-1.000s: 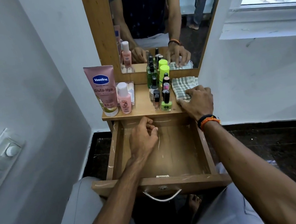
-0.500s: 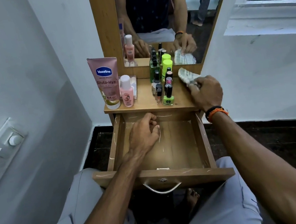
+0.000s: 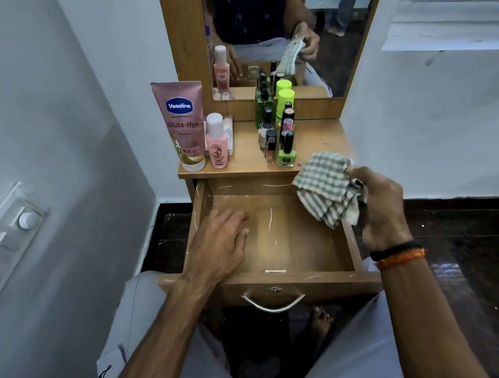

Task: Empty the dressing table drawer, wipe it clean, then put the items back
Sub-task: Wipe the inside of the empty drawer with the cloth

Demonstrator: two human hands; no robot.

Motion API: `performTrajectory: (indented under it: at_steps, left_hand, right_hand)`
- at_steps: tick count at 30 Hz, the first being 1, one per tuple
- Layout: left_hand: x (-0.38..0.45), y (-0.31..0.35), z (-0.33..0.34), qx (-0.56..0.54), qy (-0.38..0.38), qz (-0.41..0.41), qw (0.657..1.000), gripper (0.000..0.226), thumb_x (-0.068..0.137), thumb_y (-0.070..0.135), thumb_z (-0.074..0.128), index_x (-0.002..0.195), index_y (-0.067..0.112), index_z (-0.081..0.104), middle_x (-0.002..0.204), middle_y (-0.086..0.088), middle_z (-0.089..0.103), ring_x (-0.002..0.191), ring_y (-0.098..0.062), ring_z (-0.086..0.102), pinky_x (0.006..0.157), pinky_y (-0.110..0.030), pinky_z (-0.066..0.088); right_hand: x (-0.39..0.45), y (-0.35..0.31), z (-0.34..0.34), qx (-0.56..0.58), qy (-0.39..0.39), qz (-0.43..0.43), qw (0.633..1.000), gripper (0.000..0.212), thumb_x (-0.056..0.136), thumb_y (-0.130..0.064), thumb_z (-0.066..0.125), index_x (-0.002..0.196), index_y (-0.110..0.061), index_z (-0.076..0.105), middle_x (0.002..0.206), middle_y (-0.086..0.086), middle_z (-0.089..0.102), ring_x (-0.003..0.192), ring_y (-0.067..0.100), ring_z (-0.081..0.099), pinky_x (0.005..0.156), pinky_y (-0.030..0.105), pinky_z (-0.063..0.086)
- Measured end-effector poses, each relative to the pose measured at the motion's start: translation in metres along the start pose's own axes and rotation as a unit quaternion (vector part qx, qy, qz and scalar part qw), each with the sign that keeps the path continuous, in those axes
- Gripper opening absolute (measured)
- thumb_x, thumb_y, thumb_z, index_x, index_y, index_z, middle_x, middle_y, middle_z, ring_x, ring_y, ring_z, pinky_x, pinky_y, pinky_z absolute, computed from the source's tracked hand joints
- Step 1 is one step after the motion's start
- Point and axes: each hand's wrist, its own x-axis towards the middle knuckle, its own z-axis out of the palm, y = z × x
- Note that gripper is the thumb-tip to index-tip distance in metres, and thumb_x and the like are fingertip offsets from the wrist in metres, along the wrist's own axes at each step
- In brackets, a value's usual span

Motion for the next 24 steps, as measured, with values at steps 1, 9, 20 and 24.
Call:
performTrajectory:
  at_steps: [1, 9, 20, 24]
  left_hand:
    - [-0.002, -0.003, -0.001, 0.01, -0.006, -0.003, 1.0, 0.03, 0.098, 0.025, 0.057, 0.124, 0.012, 0.064, 0.122, -0.003, 0.066, 0.111, -0.018, 0.053, 0.097, -0.031, 0.043]
    - [-0.013, -0.013, -0.004, 0.06, 0.001, -0.039, 0.997, 0.033, 0.099, 0.028, 0.052, 0.124, 0.01, 0.065, 0.127, -0.006, 0.062, 0.119, -0.022, 0.051, 0.105, -0.038, 0.037]
    - [-0.015, -0.015, -0.004, 0.024, 0.006, -0.101, 0.995, 0.032, 0.099, 0.022, 0.05, 0.126, 0.011, 0.063, 0.129, -0.006, 0.06, 0.119, -0.02, 0.048, 0.104, -0.036, 0.039]
    - [-0.015, -0.015, -0.003, 0.02, 0.0, -0.103, 0.994, 0.031, 0.099, 0.021, 0.051, 0.125, 0.012, 0.064, 0.128, -0.004, 0.061, 0.117, -0.02, 0.049, 0.103, -0.035, 0.037]
  right_hand:
    - [-0.003, 0.004, -0.002, 0.0, -0.007, 0.014, 1.0, 0.054, 0.077, -0.02, 0.071, 0.116, 0.015, 0.06, 0.109, 0.026, 0.073, 0.102, 0.041, 0.071, 0.093, 0.06, 0.055]
    - [-0.004, 0.031, -0.001, -0.455, 0.04, -0.234, 0.859, 0.019, 0.089, -0.033, 0.069, 0.087, -0.015, 0.068, 0.093, 0.006, 0.07, 0.078, 0.016, 0.064, 0.064, 0.034, 0.057]
    - [0.026, 0.091, 0.03, -0.759, -0.248, -0.125, 0.589, 0.059, 0.092, -0.039, 0.063, 0.144, -0.019, 0.043, 0.146, 0.014, 0.043, 0.127, 0.036, 0.051, 0.103, 0.046, 0.049]
    - [0.045, 0.096, 0.028, -0.788, -0.245, -0.117, 0.552, 0.065, 0.096, -0.034, 0.056, 0.153, -0.024, 0.025, 0.156, 0.013, 0.03, 0.138, 0.043, 0.038, 0.11, 0.055, 0.042]
